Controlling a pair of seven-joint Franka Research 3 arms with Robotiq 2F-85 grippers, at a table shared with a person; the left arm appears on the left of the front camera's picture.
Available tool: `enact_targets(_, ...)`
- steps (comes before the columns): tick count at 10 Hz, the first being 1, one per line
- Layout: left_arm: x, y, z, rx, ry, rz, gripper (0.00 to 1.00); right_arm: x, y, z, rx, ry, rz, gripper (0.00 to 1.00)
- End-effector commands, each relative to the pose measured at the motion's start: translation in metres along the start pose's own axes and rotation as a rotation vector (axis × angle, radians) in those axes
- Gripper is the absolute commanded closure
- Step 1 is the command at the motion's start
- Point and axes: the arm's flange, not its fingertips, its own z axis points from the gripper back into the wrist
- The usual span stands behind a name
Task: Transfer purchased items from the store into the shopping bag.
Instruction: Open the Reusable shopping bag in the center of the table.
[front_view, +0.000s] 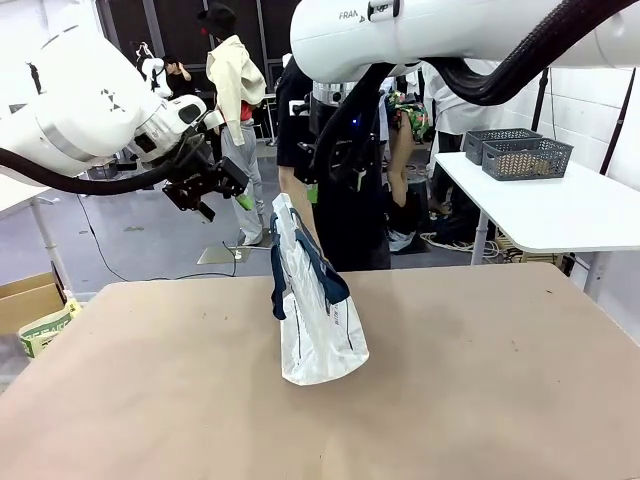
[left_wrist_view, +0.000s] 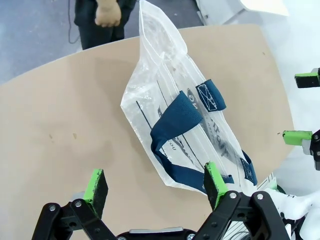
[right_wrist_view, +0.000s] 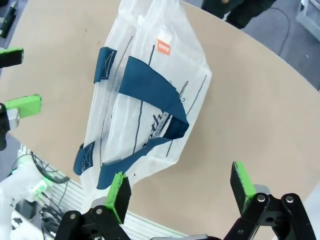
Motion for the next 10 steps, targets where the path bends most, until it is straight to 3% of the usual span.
enact_targets(1,0.006,0.0,-0.003,-0.022,-0.005,0.01,0.0,0.016,0.004,-0.006,0.052,0.023,-0.017,0.0)
enact_targets(2,0.008,-0.008,-0.005,-0.052,-0.038,0.051,0.0,0.029,0.004,-0.006,0.047,0.035,-0.032,0.0)
enact_targets(3,0.011,-0.013,-0.01,-0.042,-0.018,0.149,0.0,0.042,0.004,-0.008,0.054,0.05,-0.043,0.0)
enact_targets(5,0.007,-0.02,-0.022,-0.053,0.012,0.195,0.0,0.06,0.008,-0.011,0.049,0.078,-0.051,0.0)
enact_targets(10,0.006,-0.02,-0.047,-0.118,-0.035,0.192,0.0,0.084,0.019,-0.027,0.071,0.102,-0.066,0.0)
